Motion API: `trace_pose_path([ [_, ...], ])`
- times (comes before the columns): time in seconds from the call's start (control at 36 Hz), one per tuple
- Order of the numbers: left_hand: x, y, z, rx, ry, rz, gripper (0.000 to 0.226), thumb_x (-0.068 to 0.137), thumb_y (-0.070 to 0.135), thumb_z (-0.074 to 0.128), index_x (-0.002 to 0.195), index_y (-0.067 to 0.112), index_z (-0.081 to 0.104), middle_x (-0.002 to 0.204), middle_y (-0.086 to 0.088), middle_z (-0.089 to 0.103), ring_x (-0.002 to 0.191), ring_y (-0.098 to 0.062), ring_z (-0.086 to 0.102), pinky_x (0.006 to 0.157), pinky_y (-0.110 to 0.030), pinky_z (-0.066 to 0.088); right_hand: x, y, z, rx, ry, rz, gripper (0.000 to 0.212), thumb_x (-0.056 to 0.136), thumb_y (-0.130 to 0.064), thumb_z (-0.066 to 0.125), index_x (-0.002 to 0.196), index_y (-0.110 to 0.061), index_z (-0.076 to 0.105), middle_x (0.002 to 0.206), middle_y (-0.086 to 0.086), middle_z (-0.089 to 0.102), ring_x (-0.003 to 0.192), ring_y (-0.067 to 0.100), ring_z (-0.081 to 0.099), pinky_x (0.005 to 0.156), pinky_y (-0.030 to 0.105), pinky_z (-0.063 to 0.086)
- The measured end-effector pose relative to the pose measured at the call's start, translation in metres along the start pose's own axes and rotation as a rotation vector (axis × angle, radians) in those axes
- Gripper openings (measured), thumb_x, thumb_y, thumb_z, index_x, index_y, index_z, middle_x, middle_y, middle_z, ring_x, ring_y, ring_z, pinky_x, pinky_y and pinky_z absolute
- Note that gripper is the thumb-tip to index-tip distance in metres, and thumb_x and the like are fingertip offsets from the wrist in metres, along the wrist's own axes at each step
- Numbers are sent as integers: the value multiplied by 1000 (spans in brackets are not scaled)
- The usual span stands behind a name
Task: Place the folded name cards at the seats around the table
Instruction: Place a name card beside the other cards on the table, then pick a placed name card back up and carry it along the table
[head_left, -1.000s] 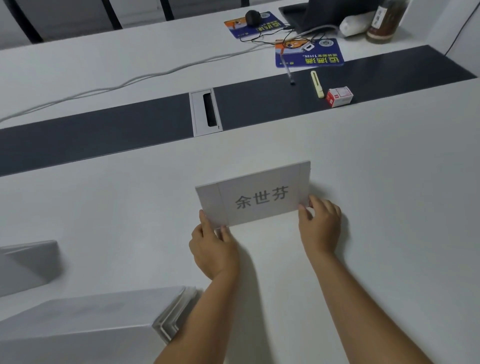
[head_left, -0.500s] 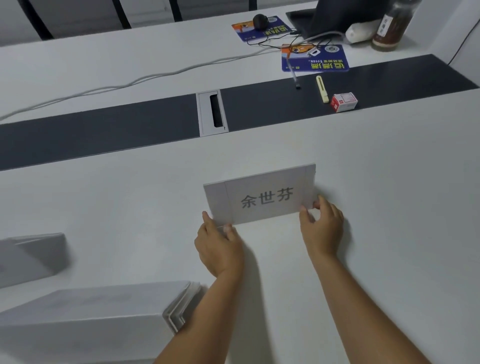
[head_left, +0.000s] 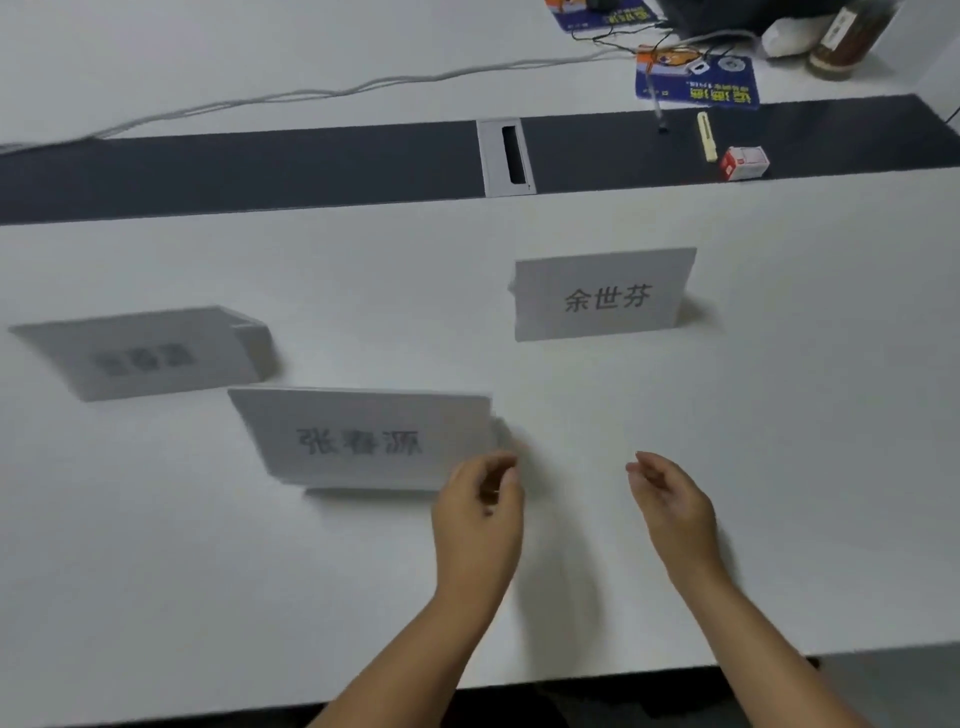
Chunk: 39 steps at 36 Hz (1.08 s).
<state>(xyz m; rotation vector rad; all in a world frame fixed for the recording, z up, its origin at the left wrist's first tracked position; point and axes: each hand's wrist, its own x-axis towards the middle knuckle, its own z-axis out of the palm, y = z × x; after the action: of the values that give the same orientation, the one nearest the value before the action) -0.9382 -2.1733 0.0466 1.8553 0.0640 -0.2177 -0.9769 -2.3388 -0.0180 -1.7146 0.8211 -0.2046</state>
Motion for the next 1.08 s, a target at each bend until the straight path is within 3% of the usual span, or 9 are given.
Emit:
trace_pose_path([
  [0.14,2,-30,-77,51,295,18,16,85,11,55,90,27,54,89,9,53,81,-12,53,66,-10,45,-24,-39,48,29,-214,-97,42,83,-3,56,121,-17,45,112,4,52,94,13,53,72,2,43],
  [0.22,25,-47,-120,156,394,-56,48,79,26,60,120,8,43,118,-9,47,113,-26,41,96,-38,39,-29,-61,82,14,-333,-104,62,83,-10,58,136,-22,27,126,-5,39,107,16,49,80,17,41],
  [0.33,64,-52,-159,123,83,-132,67,79,21,65,133,13,28,129,-12,48,115,-27,47,99,-41,39,-41,-77,113,23,-297,-116,63,81,-12,62,134,-27,31,119,-4,51,93,13,57,66,0,45],
  [0.42,78,-49,-173,99,-140,-57,66,76,15,69,131,16,33,126,-7,53,109,-21,53,96,-37,43,-54,-77,116,12,-203,-106,60,78,-14,66,128,-31,38,114,-1,57,88,12,59,68,8,48],
  [0.53,69,-50,-185,247,-208,82,66,71,18,72,127,14,39,116,0,56,100,-19,55,85,-34,45,-85,-70,107,29,-108,-54,57,72,-7,70,116,-33,46,101,4,59,88,19,58,79,26,49],
  [0.67,28,-48,-183,319,-305,205,51,71,9,72,115,17,46,101,-1,61,87,-16,59,68,-21,44,-139,-51,75,91,26,-14,54,69,-3,72,115,-24,51,108,6,59,96,16,58,84,25,46],
  [0.89,-44,10,-112,251,-522,387,47,80,11,60,122,10,40,103,-2,56,95,-19,56,68,-19,42,-218,-57,-37,121,368,-253,55,70,-3,71,109,-36,51,108,-10,57,98,-5,57,85,5,43],
  [1.0,-106,46,-49,190,-638,524,42,81,14,59,120,16,40,99,14,53,95,-8,54,70,-14,42,-271,-53,-116,189,591,-326,52,53,-47,77,100,-56,55,105,-28,63,103,-11,54,85,4,43],
  [1.08,-172,64,12,151,-813,597,40,82,25,60,113,31,36,101,27,48,96,3,53,76,-11,45,-320,-21,-181,249,839,-330,65,51,-28,77,104,-55,49,112,-12,57,93,-15,57,76,1,42],
])
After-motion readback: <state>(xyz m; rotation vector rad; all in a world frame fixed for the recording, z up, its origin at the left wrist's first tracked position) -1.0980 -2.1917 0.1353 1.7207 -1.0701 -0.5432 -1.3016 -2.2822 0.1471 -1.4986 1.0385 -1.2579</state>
